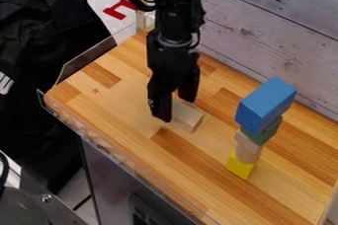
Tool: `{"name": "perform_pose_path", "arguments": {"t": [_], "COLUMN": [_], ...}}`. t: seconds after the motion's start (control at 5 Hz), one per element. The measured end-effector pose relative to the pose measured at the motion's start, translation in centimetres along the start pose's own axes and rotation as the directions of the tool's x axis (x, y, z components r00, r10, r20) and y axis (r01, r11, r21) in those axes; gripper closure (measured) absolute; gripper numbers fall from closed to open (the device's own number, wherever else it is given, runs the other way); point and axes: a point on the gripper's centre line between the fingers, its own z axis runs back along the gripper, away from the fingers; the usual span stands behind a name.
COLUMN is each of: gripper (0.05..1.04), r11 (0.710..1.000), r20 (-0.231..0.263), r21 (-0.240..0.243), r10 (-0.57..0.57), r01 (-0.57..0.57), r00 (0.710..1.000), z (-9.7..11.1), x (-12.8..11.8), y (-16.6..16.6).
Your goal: Put the rectangle on top of the tower
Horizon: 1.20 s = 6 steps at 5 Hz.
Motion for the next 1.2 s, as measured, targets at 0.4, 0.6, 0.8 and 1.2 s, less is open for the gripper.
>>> {"name": "perform_pose_path", "arguments": {"t": [0.4,0.6,0.8,1.2], "gripper": [0.085,0.085,0.112,0.53], "r11": [0.999,0.999,1.0,0.999], "r20": [-0.018,-0.03,-0.05,-0.087], "r21": [-0.004,-0.009,-0.005,-0.031], "r10": [0.037,0.042,0.02,-0.046], "r01": [-0.037,-0.042,-0.02,0.044], "r00": [0.999,0.999,0.999,0.995], "z": [-0.7,-1.2,-1.6,-1.5], "x": [-0.2,-0.3,-0.4,0.0], "y": [-0.4,-0.6,-0.8,-0.7]}}
